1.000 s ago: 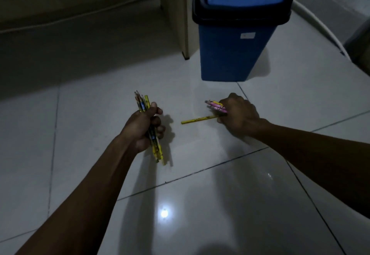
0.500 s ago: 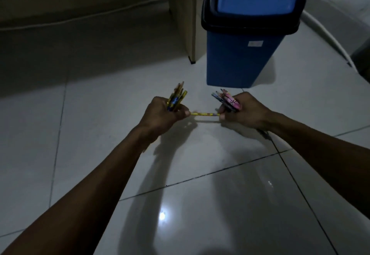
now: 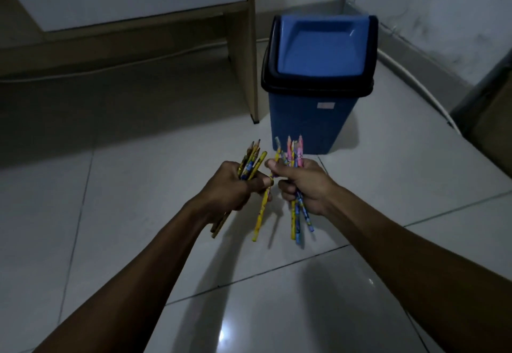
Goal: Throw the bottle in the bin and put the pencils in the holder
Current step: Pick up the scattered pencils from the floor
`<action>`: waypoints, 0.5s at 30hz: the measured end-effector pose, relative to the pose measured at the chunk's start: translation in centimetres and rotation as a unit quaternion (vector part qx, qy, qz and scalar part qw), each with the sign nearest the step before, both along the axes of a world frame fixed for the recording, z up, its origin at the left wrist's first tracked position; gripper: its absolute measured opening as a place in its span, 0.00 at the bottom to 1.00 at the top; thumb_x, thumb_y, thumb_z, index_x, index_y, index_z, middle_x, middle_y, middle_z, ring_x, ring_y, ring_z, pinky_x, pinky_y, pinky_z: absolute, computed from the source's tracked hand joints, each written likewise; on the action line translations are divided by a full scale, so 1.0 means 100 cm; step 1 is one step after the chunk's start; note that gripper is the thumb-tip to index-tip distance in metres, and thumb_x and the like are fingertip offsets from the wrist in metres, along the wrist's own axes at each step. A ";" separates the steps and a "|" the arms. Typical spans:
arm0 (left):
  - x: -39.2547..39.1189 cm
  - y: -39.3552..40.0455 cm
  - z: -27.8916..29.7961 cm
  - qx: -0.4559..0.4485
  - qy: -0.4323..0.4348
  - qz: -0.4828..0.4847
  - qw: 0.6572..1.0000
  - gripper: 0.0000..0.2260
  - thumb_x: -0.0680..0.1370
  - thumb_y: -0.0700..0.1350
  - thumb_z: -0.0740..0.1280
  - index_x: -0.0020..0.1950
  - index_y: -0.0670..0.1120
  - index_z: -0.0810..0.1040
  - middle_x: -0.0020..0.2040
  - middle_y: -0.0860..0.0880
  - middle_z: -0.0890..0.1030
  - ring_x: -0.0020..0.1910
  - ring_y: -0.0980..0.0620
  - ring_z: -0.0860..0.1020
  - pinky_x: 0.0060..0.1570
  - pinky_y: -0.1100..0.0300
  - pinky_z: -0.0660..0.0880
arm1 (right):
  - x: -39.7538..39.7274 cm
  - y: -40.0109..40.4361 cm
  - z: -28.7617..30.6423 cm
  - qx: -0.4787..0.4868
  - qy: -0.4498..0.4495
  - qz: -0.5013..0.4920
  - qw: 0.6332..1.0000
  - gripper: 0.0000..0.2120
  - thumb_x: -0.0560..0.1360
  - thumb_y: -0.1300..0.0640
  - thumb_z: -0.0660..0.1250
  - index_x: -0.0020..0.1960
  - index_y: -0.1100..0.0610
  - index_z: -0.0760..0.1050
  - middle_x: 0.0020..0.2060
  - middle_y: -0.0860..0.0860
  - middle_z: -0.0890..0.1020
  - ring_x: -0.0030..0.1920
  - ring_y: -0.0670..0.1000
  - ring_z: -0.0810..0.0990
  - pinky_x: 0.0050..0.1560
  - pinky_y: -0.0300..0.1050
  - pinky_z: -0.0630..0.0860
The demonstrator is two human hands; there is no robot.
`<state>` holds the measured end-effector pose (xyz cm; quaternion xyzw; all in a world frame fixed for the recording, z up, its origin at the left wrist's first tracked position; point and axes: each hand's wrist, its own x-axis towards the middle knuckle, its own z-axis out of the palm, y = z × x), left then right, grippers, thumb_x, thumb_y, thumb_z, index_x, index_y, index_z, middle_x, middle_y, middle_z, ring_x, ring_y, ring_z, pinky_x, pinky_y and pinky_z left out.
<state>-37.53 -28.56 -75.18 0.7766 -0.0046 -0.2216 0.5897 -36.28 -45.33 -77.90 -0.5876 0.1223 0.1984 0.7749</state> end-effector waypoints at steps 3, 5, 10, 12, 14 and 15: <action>0.003 0.000 0.005 0.010 0.004 0.027 1.000 0.11 0.76 0.43 0.70 0.45 0.34 0.82 0.35 0.42 0.85 0.19 0.54 0.62 0.20 0.65 0.60 | 0.000 0.007 0.007 -0.012 0.020 -0.019 1.000 0.09 0.76 0.54 0.69 0.43 0.59 0.78 0.33 0.51 0.79 0.20 0.45 0.64 0.20 0.36 0.61; 0.009 0.002 0.011 0.012 0.018 0.062 0.998 0.13 0.77 0.47 0.69 0.47 0.36 0.82 0.35 0.42 0.84 0.19 0.55 0.63 0.20 0.65 0.61 | 0.005 0.008 0.013 -0.005 0.042 -0.038 0.998 0.10 0.78 0.52 0.67 0.43 0.58 0.76 0.33 0.53 0.80 0.20 0.46 0.65 0.20 0.36 0.62; 0.039 0.009 0.036 -0.006 0.113 0.105 0.988 0.14 0.77 0.47 0.68 0.54 0.36 0.79 0.33 0.45 0.74 0.23 0.55 0.62 0.21 0.64 0.60 | 0.020 0.004 0.038 -0.032 0.060 -0.018 0.997 0.11 0.80 0.50 0.63 0.44 0.56 0.73 0.29 0.52 0.77 0.23 0.47 0.68 0.25 0.39 0.65; 0.052 0.006 0.045 -0.012 0.145 0.096 0.985 0.13 0.78 0.47 0.67 0.54 0.37 0.79 0.31 0.47 0.71 0.24 0.55 0.61 0.20 0.64 0.59 | 0.028 0.004 0.052 -0.040 0.054 -0.018 0.998 0.11 0.80 0.50 0.63 0.44 0.57 0.72 0.29 0.53 0.76 0.22 0.45 0.70 0.26 0.39 0.65; 0.063 0.002 0.052 -0.025 0.159 0.093 0.983 0.13 0.79 0.47 0.65 0.54 0.38 0.79 0.29 0.48 0.70 0.23 0.55 0.59 0.20 0.64 0.58 | 0.037 0.004 0.066 -0.043 0.052 -0.024 0.997 0.11 0.80 0.51 0.63 0.43 0.57 0.72 0.28 0.53 0.75 0.23 0.46 0.70 0.27 0.39 0.66; 0.067 -0.001 0.057 -0.031 0.162 0.095 0.982 0.12 0.80 0.47 0.64 0.54 0.39 0.79 0.28 0.48 0.70 0.22 0.55 0.59 0.20 0.64 0.58 | 0.040 0.003 0.072 -0.042 0.056 -0.028 0.997 0.11 0.80 0.51 0.63 0.43 0.57 0.71 0.28 0.53 0.75 0.24 0.47 0.70 0.28 0.40 0.67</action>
